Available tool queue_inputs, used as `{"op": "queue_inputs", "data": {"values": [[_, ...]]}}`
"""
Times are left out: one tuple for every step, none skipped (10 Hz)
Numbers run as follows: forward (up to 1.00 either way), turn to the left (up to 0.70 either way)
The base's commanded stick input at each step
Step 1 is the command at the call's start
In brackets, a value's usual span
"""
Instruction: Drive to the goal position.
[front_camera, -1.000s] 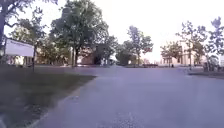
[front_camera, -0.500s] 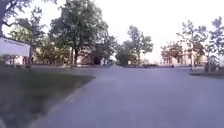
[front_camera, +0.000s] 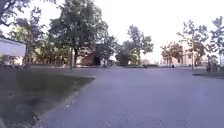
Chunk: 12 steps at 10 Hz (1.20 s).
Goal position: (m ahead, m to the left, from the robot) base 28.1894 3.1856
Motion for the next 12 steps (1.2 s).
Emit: {"op": "queue_inputs", "data": {"values": [[0.5,0.0],[0.5,0.0],[0.5,0.0],[0.5,0.0],[0.5,0.0],[0.5,0.0],[0.5,0.0],[0.5,0.0],[0.5,0.0],[0.5,0.0],[0.5,0.0],[0.5,0.0]]}}
